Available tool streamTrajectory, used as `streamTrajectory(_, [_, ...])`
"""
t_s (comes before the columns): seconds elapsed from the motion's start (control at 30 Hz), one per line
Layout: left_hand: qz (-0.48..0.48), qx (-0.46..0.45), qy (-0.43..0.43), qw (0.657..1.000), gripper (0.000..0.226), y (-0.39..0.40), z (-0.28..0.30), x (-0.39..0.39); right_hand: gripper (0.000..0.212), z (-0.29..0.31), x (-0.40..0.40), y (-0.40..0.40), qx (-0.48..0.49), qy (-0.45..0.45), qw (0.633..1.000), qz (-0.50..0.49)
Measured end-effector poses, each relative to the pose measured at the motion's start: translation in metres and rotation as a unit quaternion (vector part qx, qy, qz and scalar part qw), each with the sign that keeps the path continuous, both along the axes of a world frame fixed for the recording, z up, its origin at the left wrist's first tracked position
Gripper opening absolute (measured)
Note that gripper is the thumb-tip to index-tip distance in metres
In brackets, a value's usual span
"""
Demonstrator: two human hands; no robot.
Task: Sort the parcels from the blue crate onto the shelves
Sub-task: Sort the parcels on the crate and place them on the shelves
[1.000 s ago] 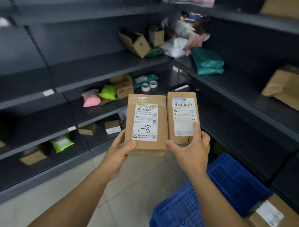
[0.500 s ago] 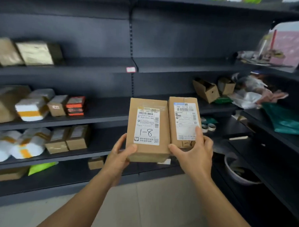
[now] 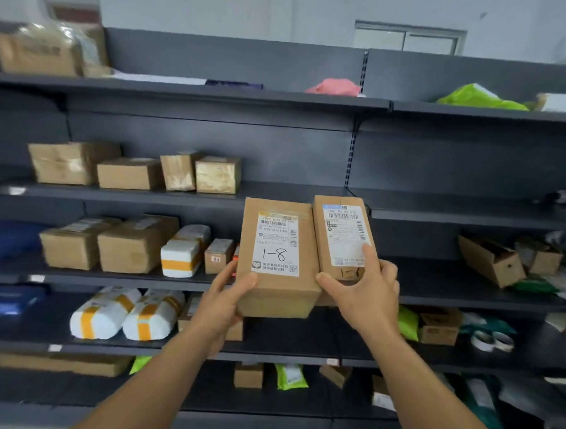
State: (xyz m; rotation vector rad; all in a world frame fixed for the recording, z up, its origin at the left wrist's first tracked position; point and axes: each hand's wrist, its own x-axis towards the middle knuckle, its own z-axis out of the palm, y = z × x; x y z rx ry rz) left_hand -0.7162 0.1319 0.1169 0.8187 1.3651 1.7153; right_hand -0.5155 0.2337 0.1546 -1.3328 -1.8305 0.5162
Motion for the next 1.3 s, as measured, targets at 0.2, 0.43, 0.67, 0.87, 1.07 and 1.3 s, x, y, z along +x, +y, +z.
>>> streamTrajectory(0.2, [0.038, 0.0, -0.01, 0.999, 0.065, 0.003, 0.013, -0.047, 0.097, 0.018, -0.056, 0.014, 0.01, -0.012, 0.999, 0.036])
streamTrajectory(0.43, [0.095, -0.012, -0.057, 0.994, 0.05, 0.032, 0.027, -0.083, 0.098, 0.038, -0.114, 0.068, 0.025, -0.014, 0.997, 0.069])
streamTrajectory(0.67, [0.138, -0.058, -0.089, 0.985, 0.05, 0.088, 0.033, -0.11, 0.093, 0.07, -0.165, 0.161, 0.049, -0.036, 0.995, 0.077])
streamTrajectory(0.87, [0.168, -0.069, -0.061, 0.981, 0.041, 0.134, 0.04, -0.133, 0.089, 0.081, -0.205, 0.235, 0.055, -0.064, 0.993, 0.085])
streamTrajectory(1.07, [0.191, -0.066, -0.031, 0.979, 0.048, 0.155, 0.042, -0.145, 0.079, 0.077, -0.233, 0.281, 0.07, -0.089, 0.99, 0.087])
streamTrajectory(1.3, [0.215, -0.055, -0.019, 0.975, 0.043, 0.16, 0.042, -0.142, 0.055, 0.075, -0.236, 0.294, 0.136, -0.088, 0.976, 0.148])
